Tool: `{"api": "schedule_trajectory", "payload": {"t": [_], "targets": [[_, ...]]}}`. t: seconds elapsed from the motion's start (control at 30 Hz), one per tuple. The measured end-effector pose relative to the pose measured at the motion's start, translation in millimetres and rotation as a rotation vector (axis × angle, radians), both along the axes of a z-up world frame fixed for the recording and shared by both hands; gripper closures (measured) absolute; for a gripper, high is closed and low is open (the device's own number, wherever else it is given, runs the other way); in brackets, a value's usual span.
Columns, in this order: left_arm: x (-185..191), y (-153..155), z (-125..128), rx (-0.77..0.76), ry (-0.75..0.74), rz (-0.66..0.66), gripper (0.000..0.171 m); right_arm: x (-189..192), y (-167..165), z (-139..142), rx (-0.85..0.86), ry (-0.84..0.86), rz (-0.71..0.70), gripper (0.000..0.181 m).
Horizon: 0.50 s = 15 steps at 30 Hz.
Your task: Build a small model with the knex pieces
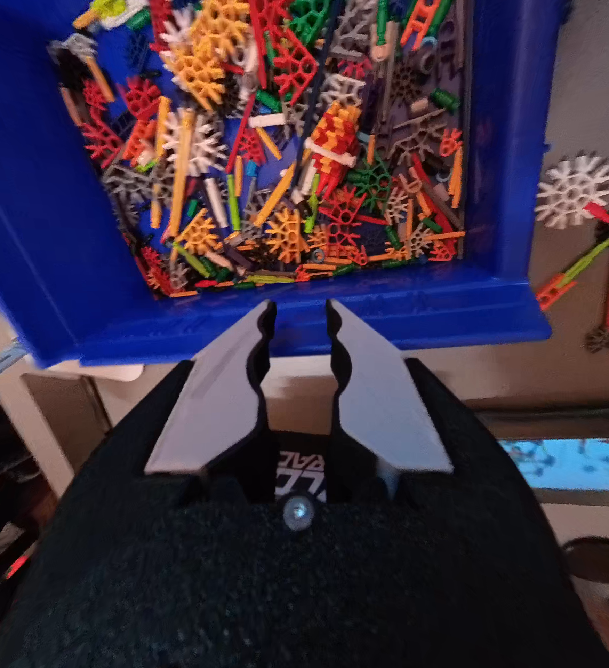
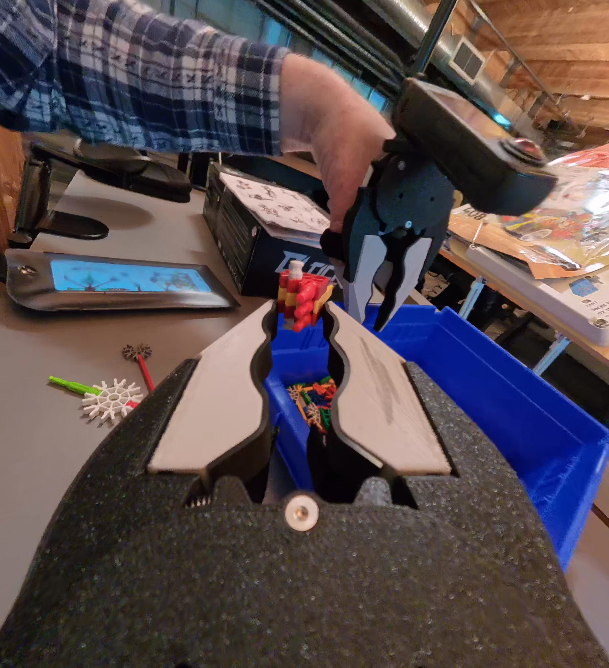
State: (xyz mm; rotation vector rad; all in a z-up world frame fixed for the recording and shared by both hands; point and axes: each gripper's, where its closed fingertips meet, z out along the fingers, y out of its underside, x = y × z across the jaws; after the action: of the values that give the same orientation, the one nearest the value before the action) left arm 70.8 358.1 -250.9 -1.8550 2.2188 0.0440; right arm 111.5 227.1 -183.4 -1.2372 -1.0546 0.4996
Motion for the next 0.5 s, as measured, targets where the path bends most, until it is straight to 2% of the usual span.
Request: {"api": "schedule_trajectory", "payload": {"t": [0.1,0.2,0.3,0.4,0.47,0.5], "targets": [[2.6,10.5,15.3,0.117,-0.038,0.007,0.135,11.7,8.4,10.2,0.017,0.046,-0.078,0.159],[13.6,-8.8,23.4,0.069,-0.11,-0.014,0.134,27.1,18.7,21.0,0.022,0.112,-0.172,0.159],[11.8,-22.3,12.1,0.061,-0.069,-0.04,0.13,38.2,23.8,28.7,0.017,0.15,-0.236,0.158],[-0.7,-15.8,-3.5,0.077,-0.015,-0.014,0.134,41.5,24.1,28.9,0.002,0.142,-0.273,0.158],[-2.6,-9.8,-2.1,0.079,-0.042,0.008,0.133,40.1,21.4,23.6,-0.015,0.102,-0.283,0.158],[-7.0,2.2,0.3,0.144,-0.031,0.031,0.133,39.4,21.0,18.1,-0.036,0.075,-0.292,0.158]]}}
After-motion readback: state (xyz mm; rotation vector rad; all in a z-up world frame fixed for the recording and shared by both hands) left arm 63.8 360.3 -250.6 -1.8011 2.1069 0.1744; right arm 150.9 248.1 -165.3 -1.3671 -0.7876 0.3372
